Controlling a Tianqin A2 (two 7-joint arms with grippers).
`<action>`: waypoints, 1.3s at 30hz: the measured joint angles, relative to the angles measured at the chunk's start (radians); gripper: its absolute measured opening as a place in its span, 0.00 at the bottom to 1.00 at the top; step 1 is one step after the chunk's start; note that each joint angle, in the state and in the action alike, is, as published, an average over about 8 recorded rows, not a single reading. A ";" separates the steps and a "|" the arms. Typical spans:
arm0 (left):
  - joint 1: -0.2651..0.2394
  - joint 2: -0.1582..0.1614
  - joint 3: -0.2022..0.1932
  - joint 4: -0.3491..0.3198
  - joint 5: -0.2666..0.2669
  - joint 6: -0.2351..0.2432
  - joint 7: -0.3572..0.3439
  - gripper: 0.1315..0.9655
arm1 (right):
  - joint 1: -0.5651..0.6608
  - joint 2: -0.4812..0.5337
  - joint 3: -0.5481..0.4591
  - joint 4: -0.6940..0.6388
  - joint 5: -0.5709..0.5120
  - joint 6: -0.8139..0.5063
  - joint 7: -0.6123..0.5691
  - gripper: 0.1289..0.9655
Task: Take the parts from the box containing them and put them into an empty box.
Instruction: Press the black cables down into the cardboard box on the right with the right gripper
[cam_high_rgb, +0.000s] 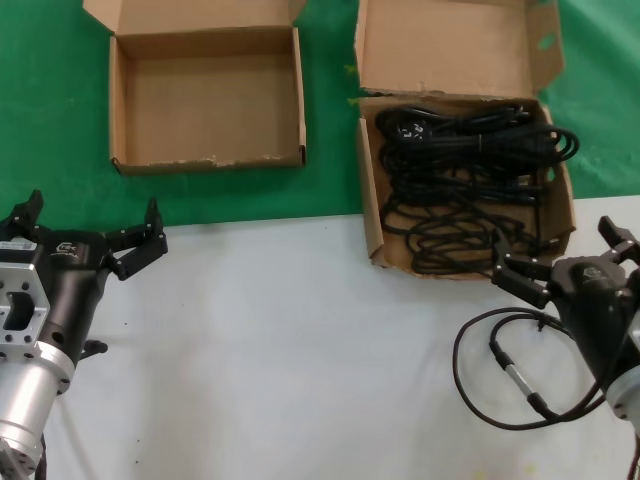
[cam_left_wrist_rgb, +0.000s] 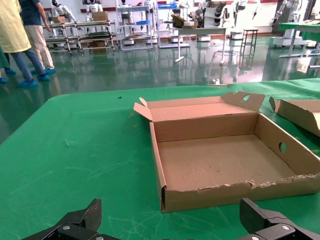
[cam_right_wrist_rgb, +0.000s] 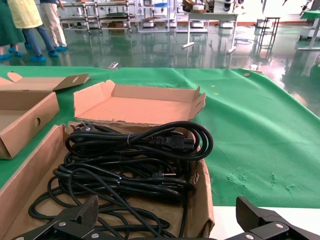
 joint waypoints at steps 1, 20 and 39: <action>0.000 0.000 0.000 0.000 0.000 0.000 0.000 1.00 | 0.000 0.000 0.000 0.000 0.000 0.000 0.000 1.00; 0.000 0.000 0.000 0.000 0.000 0.000 0.000 0.99 | 0.000 0.000 0.000 0.000 0.000 0.000 0.000 1.00; 0.000 0.000 0.000 0.000 0.000 0.000 0.000 0.77 | 0.008 0.257 -0.101 0.070 0.016 0.006 -0.002 1.00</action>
